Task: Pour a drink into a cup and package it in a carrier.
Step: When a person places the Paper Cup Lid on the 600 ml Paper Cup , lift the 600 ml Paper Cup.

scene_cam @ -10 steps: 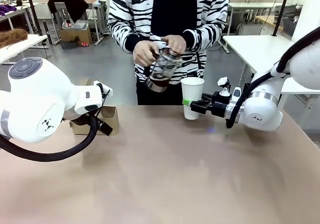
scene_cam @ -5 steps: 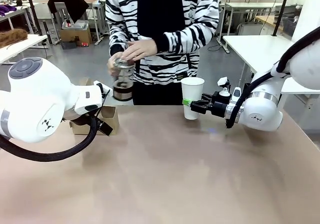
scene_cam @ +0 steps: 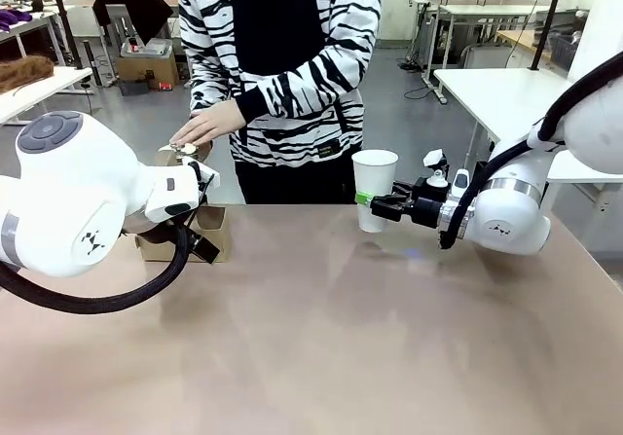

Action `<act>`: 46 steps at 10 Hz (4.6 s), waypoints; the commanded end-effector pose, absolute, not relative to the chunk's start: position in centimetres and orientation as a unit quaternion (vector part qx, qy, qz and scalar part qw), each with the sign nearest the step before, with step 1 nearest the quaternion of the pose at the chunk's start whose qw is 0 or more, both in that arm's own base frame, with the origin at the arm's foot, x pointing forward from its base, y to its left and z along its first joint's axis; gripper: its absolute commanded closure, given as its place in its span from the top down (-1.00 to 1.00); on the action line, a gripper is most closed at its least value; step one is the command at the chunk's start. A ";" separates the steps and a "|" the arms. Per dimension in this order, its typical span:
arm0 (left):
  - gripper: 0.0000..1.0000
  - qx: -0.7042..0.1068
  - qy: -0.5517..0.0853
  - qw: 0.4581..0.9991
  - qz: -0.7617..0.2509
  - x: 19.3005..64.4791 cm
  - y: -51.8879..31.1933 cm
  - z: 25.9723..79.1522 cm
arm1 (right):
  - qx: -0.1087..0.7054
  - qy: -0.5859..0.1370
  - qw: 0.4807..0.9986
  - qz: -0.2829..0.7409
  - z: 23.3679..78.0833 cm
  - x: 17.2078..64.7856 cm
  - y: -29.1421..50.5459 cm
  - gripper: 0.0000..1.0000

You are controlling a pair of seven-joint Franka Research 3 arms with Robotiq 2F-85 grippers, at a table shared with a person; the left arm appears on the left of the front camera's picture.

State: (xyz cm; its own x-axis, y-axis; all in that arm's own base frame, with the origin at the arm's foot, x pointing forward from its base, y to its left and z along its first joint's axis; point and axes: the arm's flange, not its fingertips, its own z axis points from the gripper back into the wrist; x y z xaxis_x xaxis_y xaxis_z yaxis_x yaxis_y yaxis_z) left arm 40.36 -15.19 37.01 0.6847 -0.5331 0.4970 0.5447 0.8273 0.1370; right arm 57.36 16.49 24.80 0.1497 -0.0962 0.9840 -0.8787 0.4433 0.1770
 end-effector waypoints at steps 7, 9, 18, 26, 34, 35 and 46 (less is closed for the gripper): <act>1.00 -0.012 -0.268 0.918 -0.294 40.3 -15.2 37.0 | 0.426 -0.578 0.626 0.304 25.0 57.3 16.8 0.60; 1.00 -0.012 -0.268 0.918 -0.294 40.3 -15.2 37.0 | 0.426 -0.578 0.626 0.304 25.0 57.3 16.8 0.60; 1.00 -0.012 -0.268 0.918 -0.294 40.3 -15.2 37.0 | 0.426 -0.578 0.626 0.304 25.0 57.3 16.8 0.60; 1.00 -0.012 -0.268 0.918 -0.294 40.3 -15.2 37.0 | 0.426 -0.578 0.626 0.304 25.0 57.3 16.8 0.60; 1.00 -0.012 -0.268 0.918 -0.294 40.3 -15.2 37.0 | 0.426 -0.578 0.626 0.304 25.0 57.3 16.8 0.60; 1.00 -0.012 -0.268 0.918 -0.294 40.3 -15.2 37.0 | 0.426 -0.578 0.626 0.304 25.0 57.3 16.8 0.60; 1.00 -0.012 -0.268 0.918 -0.294 40.3 -15.2 37.0 | 0.426 -0.578 0.626 0.304 25.0 57.3 16.8 0.60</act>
State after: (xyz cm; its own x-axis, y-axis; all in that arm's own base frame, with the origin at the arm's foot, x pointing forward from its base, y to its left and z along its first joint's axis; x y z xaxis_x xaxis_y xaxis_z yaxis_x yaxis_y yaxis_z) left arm 40.36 -15.19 37.01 0.6847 -0.5331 0.4970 0.5448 0.8273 0.1370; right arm 57.31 16.47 24.60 0.1532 -0.0973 0.9834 -0.8776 0.4440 0.1807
